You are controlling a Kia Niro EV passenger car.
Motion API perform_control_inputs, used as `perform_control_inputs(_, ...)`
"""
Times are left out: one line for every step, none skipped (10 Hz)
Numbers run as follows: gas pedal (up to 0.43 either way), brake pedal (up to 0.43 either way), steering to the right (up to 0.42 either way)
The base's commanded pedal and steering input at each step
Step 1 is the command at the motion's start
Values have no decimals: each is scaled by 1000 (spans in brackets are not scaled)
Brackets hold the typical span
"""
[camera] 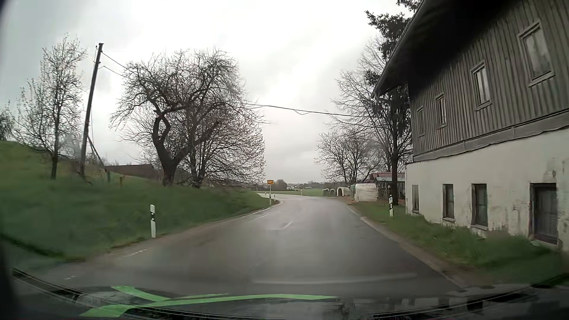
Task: Follow the waypoints while adhering to traffic rules and regulations
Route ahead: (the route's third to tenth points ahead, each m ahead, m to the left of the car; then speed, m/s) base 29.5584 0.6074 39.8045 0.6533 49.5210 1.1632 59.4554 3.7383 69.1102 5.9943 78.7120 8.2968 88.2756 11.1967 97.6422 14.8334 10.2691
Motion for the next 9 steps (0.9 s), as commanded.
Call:
perform_control_inputs(248,0,33)
perform_control_inputs(197,0,29)
perform_control_inputs(177,0,25)
perform_control_inputs(177,0,20)
perform_control_inputs(177,0,15)
perform_control_inputs(177,0,11)
perform_control_inputs(169,0,8)
perform_control_inputs(138,0,8)
perform_control_inputs(118,0,8)
